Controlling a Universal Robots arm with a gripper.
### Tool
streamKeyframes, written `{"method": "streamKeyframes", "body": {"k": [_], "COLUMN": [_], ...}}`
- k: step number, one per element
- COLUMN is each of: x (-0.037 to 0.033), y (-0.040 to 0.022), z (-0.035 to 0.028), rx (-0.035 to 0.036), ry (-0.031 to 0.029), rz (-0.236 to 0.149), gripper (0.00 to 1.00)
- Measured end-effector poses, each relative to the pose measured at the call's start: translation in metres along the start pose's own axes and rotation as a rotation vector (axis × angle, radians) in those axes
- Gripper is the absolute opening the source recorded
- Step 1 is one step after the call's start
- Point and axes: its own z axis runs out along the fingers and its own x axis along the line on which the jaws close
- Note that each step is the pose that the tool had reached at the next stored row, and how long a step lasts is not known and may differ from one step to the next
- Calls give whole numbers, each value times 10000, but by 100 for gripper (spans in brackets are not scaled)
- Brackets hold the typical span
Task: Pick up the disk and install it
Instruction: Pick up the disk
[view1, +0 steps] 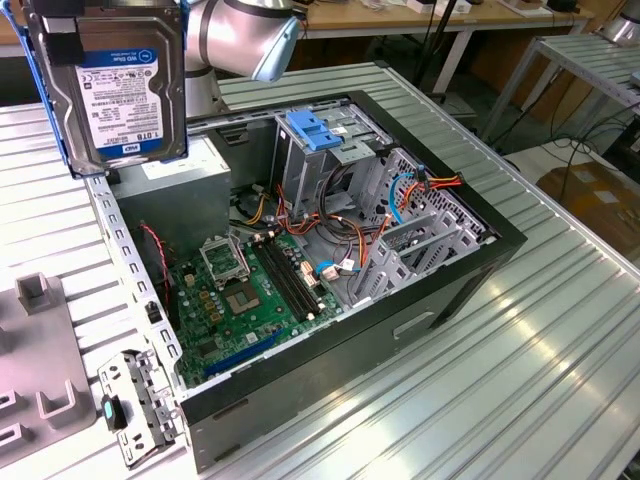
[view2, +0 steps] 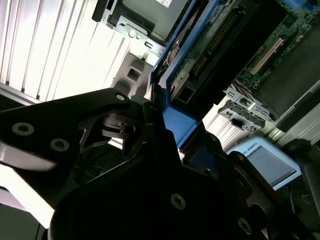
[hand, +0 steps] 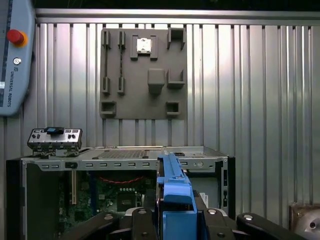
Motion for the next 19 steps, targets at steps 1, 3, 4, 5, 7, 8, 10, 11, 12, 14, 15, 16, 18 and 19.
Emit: {"method": "streamKeyframes", "body": {"k": [1, 3, 4, 5, 7, 8, 10, 11, 12, 14, 15, 16, 18, 19], "x": [20, 70, 86, 97, 113, 121, 128, 130, 132, 136, 138, 140, 142, 142], "y": [-1, -3, -5, -10, -37, -72, -117, -140, -160, -214, -251, -309, -400, -441], "z": [0, 1, 2, 2, 3, 2, 6, 7, 8, 12, 13, 14, 17, 17], "rx": [-1, 0, 0, 0, 0, -1, 0, 0, 0, 1, 0, -1, 1, 0], "ry": [1, 0, 0, 0, -1, 2, 0, 0, 1, -1, 0, 2, 5, 9], "rz": [2, 6, 7, 8, 11, 15, 26, 32, 37, 49, 56, 63, 77, 84], "gripper": [37, 37, 37, 37, 37, 37, 37, 37, 37, 37, 37, 37, 37, 37]}}
